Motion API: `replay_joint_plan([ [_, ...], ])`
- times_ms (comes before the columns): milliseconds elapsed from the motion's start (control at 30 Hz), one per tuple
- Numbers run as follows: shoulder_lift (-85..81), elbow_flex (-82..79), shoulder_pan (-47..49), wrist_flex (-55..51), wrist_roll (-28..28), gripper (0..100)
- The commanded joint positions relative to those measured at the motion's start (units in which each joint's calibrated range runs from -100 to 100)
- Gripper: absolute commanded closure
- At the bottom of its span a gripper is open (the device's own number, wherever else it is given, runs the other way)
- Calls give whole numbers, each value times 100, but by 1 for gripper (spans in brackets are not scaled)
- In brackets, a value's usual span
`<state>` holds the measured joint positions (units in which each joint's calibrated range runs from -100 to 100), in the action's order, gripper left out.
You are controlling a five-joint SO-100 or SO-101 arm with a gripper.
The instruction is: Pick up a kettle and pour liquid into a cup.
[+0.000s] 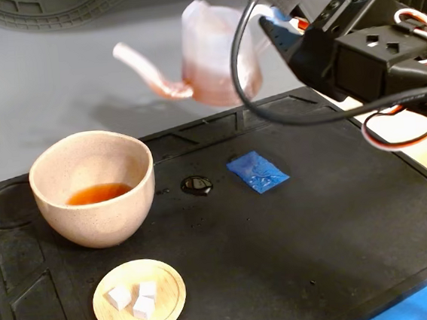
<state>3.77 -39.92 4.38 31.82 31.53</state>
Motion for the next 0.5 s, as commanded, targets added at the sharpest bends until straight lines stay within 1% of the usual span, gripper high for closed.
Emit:
replay_joint_plan([
  [0,-283,145,-130,-13,92,99],
  [33,-283,36,-138,-13,98,99],
  [100,-291,-282,-146,65,386,100],
  [233,-360,-636,-328,83,428,100],
  [300,-300,-1108,-450,939,439,100],
  [467,-360,-1761,-572,1405,465,100],
])
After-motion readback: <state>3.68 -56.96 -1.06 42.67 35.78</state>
